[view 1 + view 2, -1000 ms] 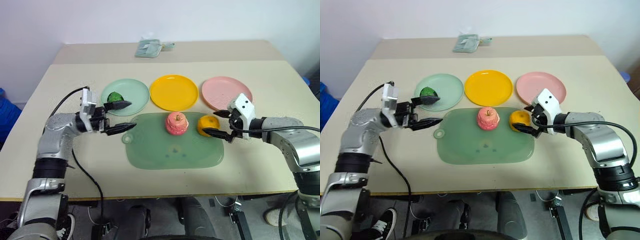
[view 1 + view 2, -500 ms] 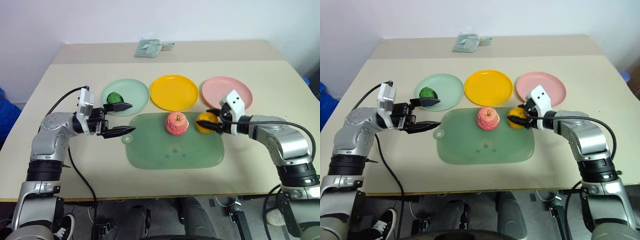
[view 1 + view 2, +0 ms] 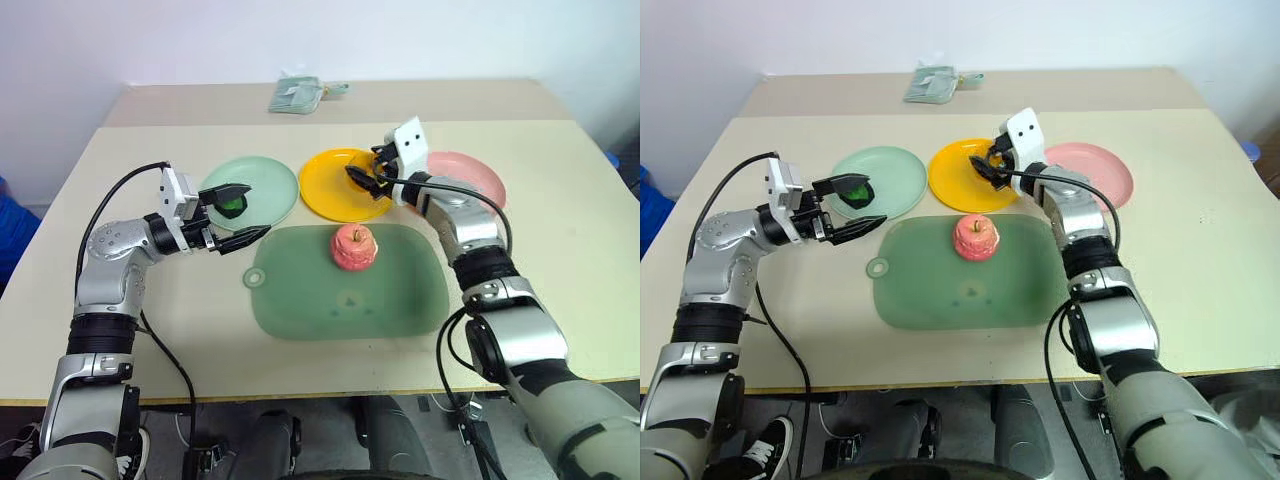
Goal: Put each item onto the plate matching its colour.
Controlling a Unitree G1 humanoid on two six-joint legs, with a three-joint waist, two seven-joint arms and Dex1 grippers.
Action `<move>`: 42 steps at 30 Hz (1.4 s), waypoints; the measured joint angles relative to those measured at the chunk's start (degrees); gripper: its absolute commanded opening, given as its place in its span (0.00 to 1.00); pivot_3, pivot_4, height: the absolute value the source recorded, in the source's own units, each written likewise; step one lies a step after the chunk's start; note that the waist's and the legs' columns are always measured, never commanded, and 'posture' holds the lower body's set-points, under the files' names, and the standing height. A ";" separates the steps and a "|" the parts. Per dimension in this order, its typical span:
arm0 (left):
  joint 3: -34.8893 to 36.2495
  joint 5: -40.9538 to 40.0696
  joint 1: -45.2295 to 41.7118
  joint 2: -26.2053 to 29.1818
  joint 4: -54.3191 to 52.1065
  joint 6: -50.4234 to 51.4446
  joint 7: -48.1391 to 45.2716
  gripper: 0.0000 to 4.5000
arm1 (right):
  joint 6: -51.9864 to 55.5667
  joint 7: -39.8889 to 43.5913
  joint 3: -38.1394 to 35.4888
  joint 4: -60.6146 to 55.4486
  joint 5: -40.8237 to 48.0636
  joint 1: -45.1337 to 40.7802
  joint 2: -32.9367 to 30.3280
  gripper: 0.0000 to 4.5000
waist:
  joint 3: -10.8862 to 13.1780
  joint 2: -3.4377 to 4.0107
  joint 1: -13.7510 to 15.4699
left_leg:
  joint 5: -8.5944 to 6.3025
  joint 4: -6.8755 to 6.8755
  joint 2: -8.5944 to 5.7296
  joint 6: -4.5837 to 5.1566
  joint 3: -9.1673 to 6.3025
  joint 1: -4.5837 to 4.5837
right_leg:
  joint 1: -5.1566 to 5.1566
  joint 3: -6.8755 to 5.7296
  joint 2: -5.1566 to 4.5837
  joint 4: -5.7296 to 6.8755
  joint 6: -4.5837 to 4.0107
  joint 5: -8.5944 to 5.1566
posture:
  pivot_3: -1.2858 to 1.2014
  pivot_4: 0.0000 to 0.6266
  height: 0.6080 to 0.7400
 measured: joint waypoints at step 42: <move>-0.40 -9.36 2.11 2.77 -5.42 12.23 -10.85 1.00 | 36.96 15.58 4.25 -51.02 14.97 23.19 -11.51 0.99 | 0.00 0.03 -0.28 | 0.01 0.06 0.08 -0.02 -0.10 0.09 | 0.14 -0.12 0.05 0.05 0.02 0.00 | 0.52 0.24 1.00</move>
